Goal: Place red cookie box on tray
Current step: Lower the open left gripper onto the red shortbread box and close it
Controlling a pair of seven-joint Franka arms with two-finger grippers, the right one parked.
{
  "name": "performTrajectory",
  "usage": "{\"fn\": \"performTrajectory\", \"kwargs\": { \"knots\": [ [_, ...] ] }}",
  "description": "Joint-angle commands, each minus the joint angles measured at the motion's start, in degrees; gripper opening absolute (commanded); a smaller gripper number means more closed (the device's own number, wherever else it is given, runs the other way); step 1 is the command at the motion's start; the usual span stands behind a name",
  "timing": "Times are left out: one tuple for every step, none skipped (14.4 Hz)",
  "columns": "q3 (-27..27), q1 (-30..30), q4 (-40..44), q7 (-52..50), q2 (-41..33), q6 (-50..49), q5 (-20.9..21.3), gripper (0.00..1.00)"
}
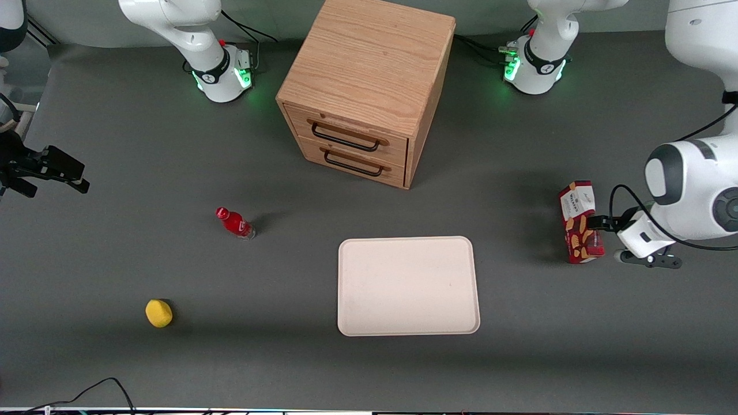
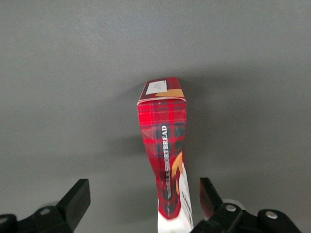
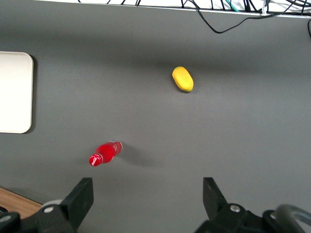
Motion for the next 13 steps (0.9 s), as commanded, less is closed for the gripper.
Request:
{"fn": "performTrajectory", "kwargs": {
  "knots": [
    [0.2,-0.6,-2.9,-0.6,0.9,5.2,0.2,1.0],
    [0.1,-0.6,-3.2,-0.6,1.8,6.6,0.0,1.0],
    [0.1,-0.6,-3.8,-0.6,2.4,8.2,-0.2,1.0],
    [0.1,-0.6,-4.1,-1.2,2.8,9.0,-0.2,1.0],
    [0.0,-0.8,-4.1,-2.2,2.9,8.8,-0.2,0.98],
    [0.0,-1.0,-4.1,-3.2,2.8,7.9,-0.2,0.86],
    [-0.1,-1.1,-4.1,-3.8,2.8,7.7,-0.2,0.76],
    [-0.2,-1.3,-4.1,-3.9,2.9,7.6,-0.2,0.63],
    [-0.3,-1.3,-4.1,-4.2,2.9,7.0,-0.2,0.4],
    [-0.3,-1.5,-3.9,-4.7,2.8,5.7,-0.2,0.1],
    [-0.3,-1.5,-3.6,-4.7,2.6,4.4,-0.2,0.0],
    [-0.3,-1.5,-3.6,-4.4,2.5,4.0,-0.2,0.0],
    [-0.3,-1.5,-3.5,-3.9,2.5,3.9,-0.1,0.0]
  ]
}}
